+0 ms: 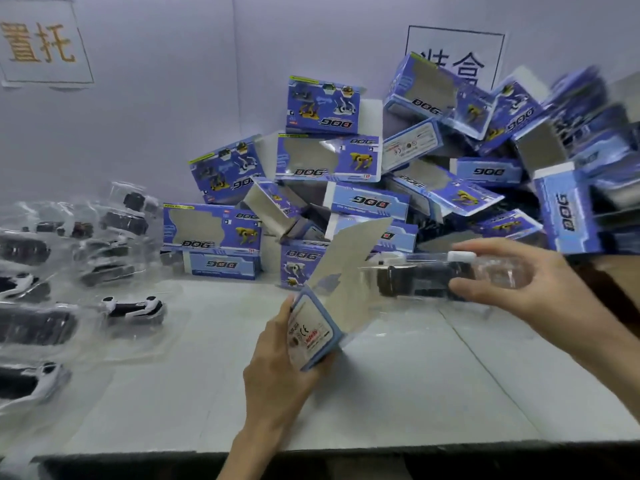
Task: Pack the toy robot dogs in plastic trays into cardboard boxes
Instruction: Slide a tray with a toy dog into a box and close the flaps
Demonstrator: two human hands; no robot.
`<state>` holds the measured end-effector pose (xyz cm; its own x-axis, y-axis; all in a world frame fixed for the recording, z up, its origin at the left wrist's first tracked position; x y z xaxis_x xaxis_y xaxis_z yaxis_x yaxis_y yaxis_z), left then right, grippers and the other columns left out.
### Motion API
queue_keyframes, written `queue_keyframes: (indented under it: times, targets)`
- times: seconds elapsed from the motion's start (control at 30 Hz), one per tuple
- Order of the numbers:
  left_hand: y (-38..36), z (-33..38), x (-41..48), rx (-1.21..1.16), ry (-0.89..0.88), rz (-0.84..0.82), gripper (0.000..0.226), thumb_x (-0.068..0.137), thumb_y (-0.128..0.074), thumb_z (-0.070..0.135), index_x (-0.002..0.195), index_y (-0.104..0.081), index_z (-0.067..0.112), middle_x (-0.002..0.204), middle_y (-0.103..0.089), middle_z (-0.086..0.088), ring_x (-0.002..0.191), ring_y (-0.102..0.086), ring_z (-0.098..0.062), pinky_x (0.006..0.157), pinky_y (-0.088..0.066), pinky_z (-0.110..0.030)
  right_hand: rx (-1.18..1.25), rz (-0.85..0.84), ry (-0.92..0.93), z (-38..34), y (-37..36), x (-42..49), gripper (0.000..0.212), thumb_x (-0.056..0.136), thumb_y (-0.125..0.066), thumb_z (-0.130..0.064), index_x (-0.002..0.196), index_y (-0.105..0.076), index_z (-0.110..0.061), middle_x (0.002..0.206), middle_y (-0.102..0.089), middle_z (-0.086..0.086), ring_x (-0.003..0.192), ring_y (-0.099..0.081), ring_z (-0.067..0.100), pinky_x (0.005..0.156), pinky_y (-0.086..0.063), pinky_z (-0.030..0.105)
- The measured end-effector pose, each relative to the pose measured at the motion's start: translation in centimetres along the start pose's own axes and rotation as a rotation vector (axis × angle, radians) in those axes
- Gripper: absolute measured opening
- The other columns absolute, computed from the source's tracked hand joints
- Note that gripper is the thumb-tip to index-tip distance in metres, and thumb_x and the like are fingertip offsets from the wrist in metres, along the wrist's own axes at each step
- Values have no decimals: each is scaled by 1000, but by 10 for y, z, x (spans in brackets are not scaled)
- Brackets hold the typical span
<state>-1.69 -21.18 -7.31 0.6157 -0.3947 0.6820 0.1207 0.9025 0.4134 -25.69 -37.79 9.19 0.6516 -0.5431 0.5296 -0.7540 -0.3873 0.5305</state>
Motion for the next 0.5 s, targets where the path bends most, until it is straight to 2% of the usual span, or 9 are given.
queue_keyframes:
  times: [0.13, 0.2, 0.27, 0.4, 0.5]
  targets:
    - [3, 6, -3, 39, -66, 1, 109, 62, -86, 57, 151, -23, 44, 125, -53, 15, 102, -50, 2, 62, -36, -3, -138, 36, -15, -15, -2, -5, 59, 51, -76, -72, 101, -71, -42, 100, -71, -21, 94, -66, 7, 88, -51, 35]
    - [5, 10, -6, 71, -122, 11, 105, 63, -86, 53, 151, -30, 36, 126, -53, 13, 104, -52, -2, 61, -42, -10, -239, 76, -12, -23, -6, -5, 55, 51, -74, -76, 96, -69, -43, 90, -70, -23, 87, -65, 7, 81, -52, 38]
    - [4, 15, -9, 87, -172, -2, 104, 63, -87, 49, 149, -33, 29, 125, -55, 7, 106, -54, -8, 61, -49, -18, -363, 124, -35, -27, -8, -4, 53, 52, -72, -76, 92, -66, -41, 84, -69, -19, 85, -64, 11, 77, -51, 37]
    - [2, 17, -9, 83, -198, -29, 104, 62, -89, 45, 148, -35, 26, 125, -57, 3, 105, -56, -10, 61, -49, -18, -395, 192, -60, -25, -11, -6, 45, 57, -73, -71, 88, -66, -39, 75, -65, -19, 78, -61, 9, 61, -40, 24]
    - [1, 18, -9, 80, -193, -48, 104, 62, -88, 47, 149, -34, 28, 125, -55, 6, 106, -55, -8, 60, -46, -15, -386, 225, -44, -27, -6, -7, 43, 58, -76, -68, 87, -66, -38, 73, -62, -24, 77, -60, 13, 60, -38, 28]
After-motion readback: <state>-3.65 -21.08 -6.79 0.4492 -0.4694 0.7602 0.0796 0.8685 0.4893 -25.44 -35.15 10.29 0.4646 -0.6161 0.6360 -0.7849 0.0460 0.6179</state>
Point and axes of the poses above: each hand's wrist, its own x-axis towards the middle knuckle, its own y-axis out of the back of the hand, z = x × y, the point moved 8 cm from there along x, towards the middle knuckle
